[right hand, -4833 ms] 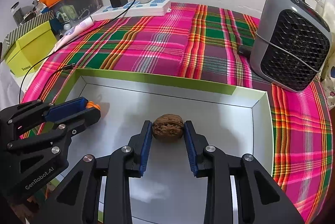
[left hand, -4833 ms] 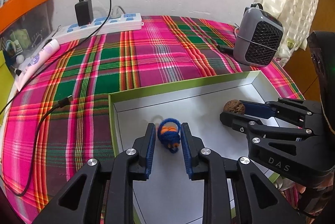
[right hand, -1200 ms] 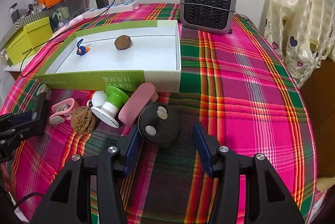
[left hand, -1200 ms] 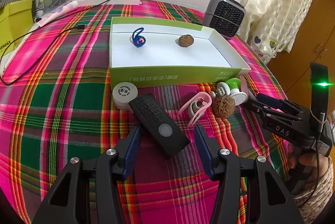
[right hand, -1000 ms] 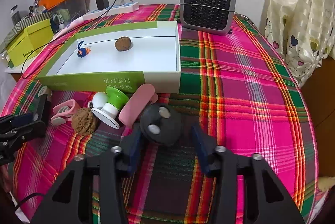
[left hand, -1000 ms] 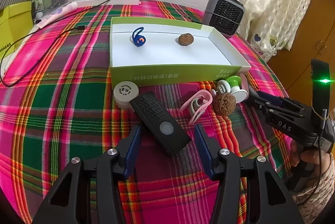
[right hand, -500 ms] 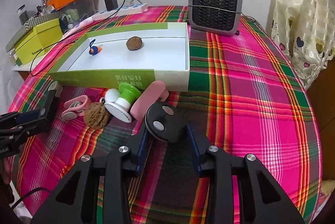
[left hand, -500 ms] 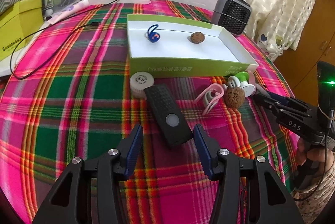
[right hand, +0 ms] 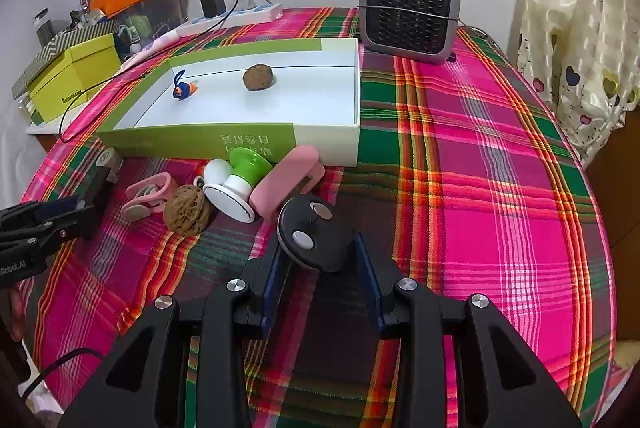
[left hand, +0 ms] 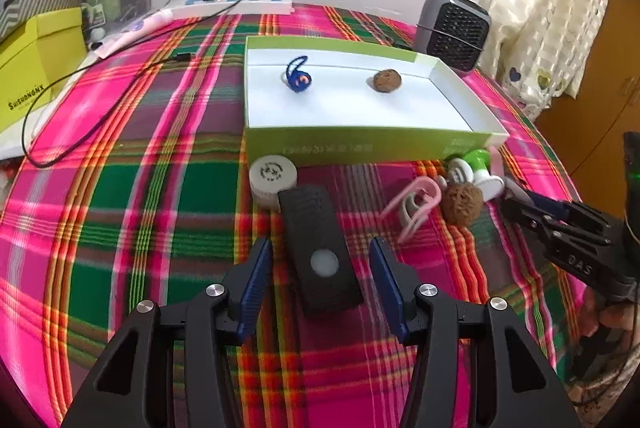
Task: Organize objects
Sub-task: 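Grasp the black remote with the left tool, then carry the remote and the black disc with both tools over the box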
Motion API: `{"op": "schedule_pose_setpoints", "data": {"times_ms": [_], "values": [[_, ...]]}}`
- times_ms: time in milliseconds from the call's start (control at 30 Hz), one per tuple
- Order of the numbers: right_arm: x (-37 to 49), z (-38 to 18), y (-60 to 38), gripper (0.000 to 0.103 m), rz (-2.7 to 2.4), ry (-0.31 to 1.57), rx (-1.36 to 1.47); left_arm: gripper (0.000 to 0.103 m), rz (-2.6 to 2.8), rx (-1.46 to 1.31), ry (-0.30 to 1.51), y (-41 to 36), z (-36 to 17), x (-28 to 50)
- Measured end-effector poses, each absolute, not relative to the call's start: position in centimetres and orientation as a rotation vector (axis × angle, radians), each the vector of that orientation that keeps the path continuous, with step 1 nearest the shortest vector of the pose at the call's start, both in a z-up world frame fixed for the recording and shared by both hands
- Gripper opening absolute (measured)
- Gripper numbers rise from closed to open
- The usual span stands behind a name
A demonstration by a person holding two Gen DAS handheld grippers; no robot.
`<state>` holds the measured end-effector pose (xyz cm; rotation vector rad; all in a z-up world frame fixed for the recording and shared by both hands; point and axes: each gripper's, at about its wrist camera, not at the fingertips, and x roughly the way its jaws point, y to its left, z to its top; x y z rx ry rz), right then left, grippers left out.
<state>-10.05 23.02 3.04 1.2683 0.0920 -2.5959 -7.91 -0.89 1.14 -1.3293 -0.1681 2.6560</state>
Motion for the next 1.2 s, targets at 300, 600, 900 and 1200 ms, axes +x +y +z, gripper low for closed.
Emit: {"op": "schedule_pose_setpoints", "data": {"times_ms": [300,600,900,1200], "values": [[-10.15,3.06,23.09,0.036,-2.596,0.086,1.267,0.036,2.690,-1.323,-0.148,-1.01,1.10,-8.18],[-10.27,3.05,22.94,0.036,-2.592,0.088,1.265,0.026,2.704,-1.328,-0.135,-1.13,1.13,-8.30],[-10.12,3.08,23.01,0.036,-2.595,0.078,1.260,0.026,2.704,-1.321,-0.116,-0.91,1.11,-8.05],[-9.69,3.78,23.21,0.036,-2.604,0.077,1.234,0.026,2.691,-1.298,-0.126,-0.72,1.79,-7.61]]}}
